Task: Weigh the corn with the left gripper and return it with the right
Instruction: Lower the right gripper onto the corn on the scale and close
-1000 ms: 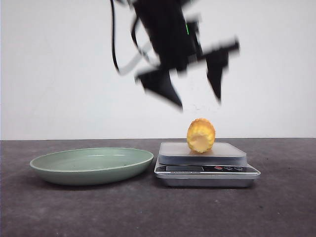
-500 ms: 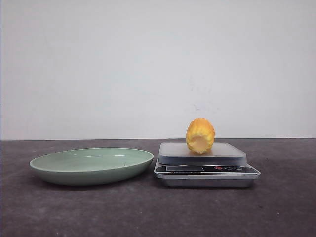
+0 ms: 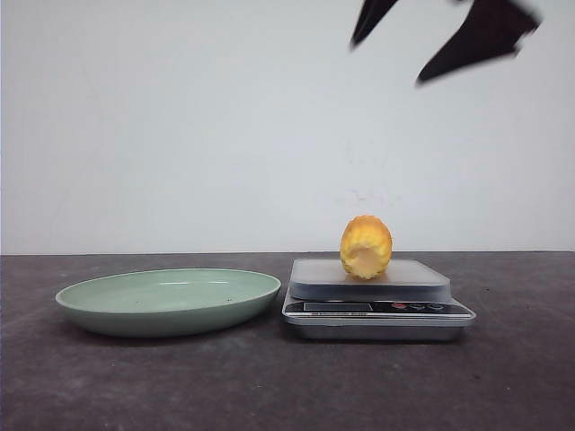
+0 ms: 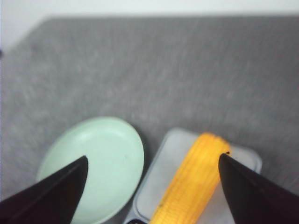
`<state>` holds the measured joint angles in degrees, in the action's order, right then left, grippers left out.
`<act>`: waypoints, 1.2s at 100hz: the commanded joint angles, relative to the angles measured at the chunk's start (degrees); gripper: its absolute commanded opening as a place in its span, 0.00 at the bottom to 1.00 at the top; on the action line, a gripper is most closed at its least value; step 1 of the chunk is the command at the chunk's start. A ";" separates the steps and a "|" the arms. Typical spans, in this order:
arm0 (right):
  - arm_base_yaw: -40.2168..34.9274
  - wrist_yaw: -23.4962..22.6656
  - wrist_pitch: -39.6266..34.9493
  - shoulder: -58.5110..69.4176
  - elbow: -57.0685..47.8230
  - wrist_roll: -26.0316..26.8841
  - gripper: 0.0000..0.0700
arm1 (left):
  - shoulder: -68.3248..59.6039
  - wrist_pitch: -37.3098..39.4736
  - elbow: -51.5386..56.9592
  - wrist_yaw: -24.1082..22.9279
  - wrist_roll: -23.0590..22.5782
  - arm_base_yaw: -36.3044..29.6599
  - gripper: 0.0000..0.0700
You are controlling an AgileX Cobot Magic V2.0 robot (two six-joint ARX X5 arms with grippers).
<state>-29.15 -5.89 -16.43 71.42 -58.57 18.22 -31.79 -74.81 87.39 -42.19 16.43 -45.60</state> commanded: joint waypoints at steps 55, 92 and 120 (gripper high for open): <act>-1.86 5.42 2.27 21.81 -1.16 4.46 0.75 | 4.24 -5.31 -7.15 -1.44 7.06 -0.52 0.68; -1.86 6.51 1.86 21.86 -1.16 6.78 0.00 | 4.26 -4.85 -10.54 -1.51 7.28 -0.52 0.68; -2.34 7.69 2.34 18.45 -1.51 4.52 0.00 | 4.26 -4.90 -10.54 -1.49 7.23 -0.52 0.68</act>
<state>-30.85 1.39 -14.76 91.66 -58.61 23.99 -27.31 -80.36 76.27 -43.40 23.40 -45.63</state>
